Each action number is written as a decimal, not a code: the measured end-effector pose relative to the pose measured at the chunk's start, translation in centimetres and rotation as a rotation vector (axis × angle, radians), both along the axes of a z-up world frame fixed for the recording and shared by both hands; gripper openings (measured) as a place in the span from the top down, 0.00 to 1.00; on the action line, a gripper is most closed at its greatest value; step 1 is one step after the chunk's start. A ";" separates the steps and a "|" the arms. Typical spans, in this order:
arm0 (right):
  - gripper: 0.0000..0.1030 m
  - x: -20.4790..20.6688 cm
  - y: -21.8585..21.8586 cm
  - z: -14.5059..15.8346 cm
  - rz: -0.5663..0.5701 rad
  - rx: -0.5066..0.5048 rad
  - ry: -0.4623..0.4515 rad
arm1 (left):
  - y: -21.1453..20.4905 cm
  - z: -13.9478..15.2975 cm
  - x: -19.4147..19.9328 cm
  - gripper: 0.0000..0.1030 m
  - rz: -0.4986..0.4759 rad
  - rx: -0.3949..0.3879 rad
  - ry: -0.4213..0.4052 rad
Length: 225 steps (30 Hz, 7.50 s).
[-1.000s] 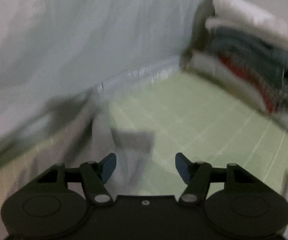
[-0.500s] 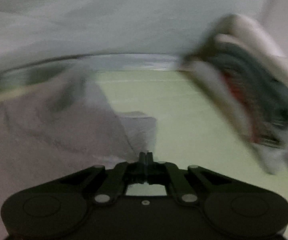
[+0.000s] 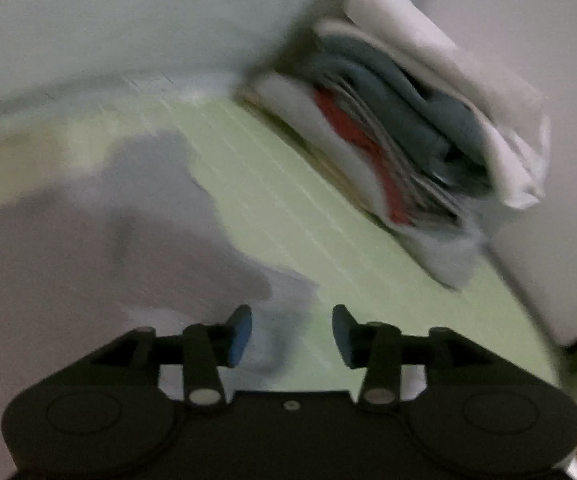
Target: Fold clothes
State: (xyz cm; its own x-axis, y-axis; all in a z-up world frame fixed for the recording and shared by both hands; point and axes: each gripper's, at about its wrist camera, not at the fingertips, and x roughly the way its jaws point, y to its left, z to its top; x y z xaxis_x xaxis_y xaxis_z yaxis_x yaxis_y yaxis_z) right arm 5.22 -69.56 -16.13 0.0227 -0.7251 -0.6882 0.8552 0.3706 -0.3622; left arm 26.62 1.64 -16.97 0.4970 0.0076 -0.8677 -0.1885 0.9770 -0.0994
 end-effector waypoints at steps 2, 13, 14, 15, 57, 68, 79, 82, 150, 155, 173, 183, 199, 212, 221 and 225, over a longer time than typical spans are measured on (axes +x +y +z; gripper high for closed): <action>0.35 1.8 0.7 0.6 0.069 -0.007 -0.077 | 0.4 0.3 -0.1 0.58 0.011 -0.036 -0.012; 0.29 10.3 2.5 -1.1 0.085 0.315 -0.415 | 0.2 1.0 1.1 0.43 0.041 -0.135 -0.065; 0.33 10.5 2.5 -1.5 0.057 0.324 -0.388 | 0.0 0.9 1.2 0.43 0.034 -0.133 -0.057; 0.49 10.7 2.4 -1.8 0.029 0.333 -0.360 | -0.1 0.8 1.4 0.43 0.029 -0.134 -0.049; 0.31 2.2 10.4 -1.2 -0.047 0.494 -0.502 | 3.2 2.8 -2.6 0.29 0.164 -0.206 -0.019; 0.97 0.9 13.0 -0.4 0.187 0.370 -0.378 | 2.2 2.1 -1.7 0.71 0.140 -0.159 -0.011; 0.97 -5.9 14.8 0.9 0.261 0.267 -0.395 | 3.9 1.8 -5.5 0.79 0.085 -0.183 -0.079; 0.98 -5.9 15.2 1.7 0.303 0.230 -0.401 | 3.3 2.7 -5.2 0.81 0.045 -0.168 -0.118; 0.25 -5.2 1.2 -2.6 0.333 0.303 -0.395 | -16.5 12.4 -19.9 0.03 -0.215 0.036 -0.236; 0.78 -5.0 1.2 -3.1 0.531 0.243 -0.310 | -22.7 12.0 -22.4 0.03 -0.274 0.031 -0.212; 0.66 -11.7 -13.3 -3.0 0.485 0.097 -0.122 | -36.9 10.2 -22.3 0.03 -0.328 0.062 -0.174; 0.07 -18.5 -11.2 -0.3 0.387 0.183 -0.386 | -37.8 11.4 -24.6 0.03 -0.413 0.080 -0.215; 0.00 -42.0 -0.4 -0.6 -0.011 0.578 -0.932 | -30.2 12.9 -34.8 0.01 -0.470 -0.106 -0.295; 0.00 -48.3 4.7 -6.5 -0.247 0.950 -1.282 | -24.6 11.2 -37.9 0.01 -0.389 -0.208 -0.264; 0.00 -43.2 6.4 -6.1 -0.078 1.069 -1.181 | -20.4 10.9 -39.0 0.01 -0.299 -0.203 -0.264; 0.00 -40.7 7.5 -5.9 -0.043 1.102 -1.149 | -17.6 10.7 -38.7 0.01 -0.244 -0.212 -0.256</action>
